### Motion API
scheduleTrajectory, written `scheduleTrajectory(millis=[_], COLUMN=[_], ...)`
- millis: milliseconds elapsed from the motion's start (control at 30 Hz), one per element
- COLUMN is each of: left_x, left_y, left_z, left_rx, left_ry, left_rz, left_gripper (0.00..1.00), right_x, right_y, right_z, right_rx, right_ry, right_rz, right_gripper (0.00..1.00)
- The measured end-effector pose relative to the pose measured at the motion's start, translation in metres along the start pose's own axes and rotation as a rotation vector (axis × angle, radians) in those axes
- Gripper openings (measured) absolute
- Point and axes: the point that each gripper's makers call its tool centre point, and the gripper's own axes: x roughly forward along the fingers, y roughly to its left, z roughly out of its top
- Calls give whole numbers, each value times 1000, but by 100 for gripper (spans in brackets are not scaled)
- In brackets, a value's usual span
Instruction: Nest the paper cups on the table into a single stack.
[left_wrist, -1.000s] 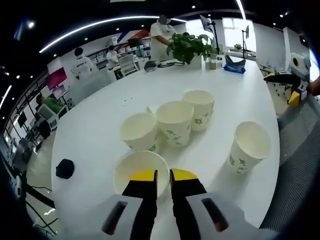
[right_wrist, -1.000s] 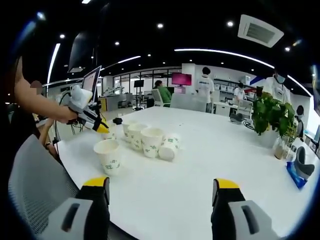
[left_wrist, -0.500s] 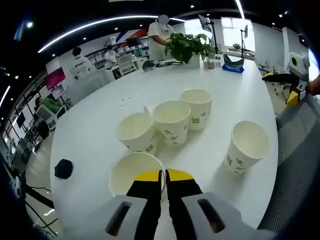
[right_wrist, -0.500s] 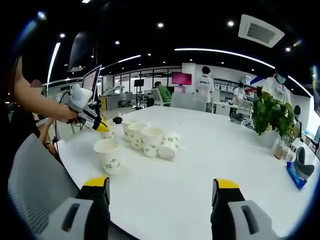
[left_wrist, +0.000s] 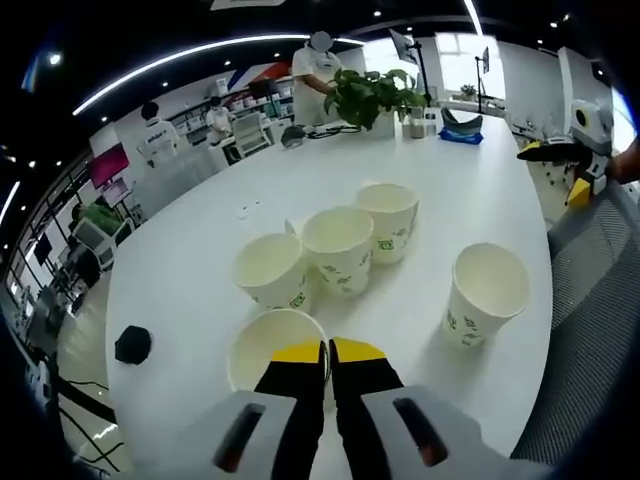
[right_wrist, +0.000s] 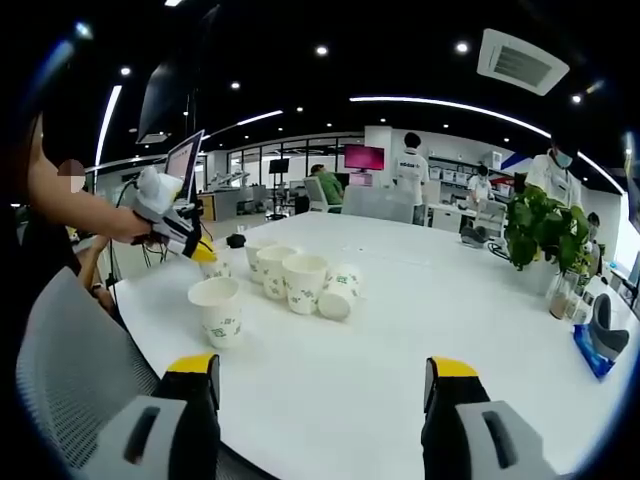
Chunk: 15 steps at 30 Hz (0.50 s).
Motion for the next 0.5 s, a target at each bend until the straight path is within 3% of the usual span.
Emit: scheduleTrajectory(millis=[500], left_x=[-28], left_y=[-6], left_z=[23], left_rx=[0], left_ry=[-28], left_rz=[1], left_gripper=[0], right_x=[0], right_y=[1], right_z=[0], right_rx=[0], right_ry=[3], right_rz=[5], right_gripper=[85])
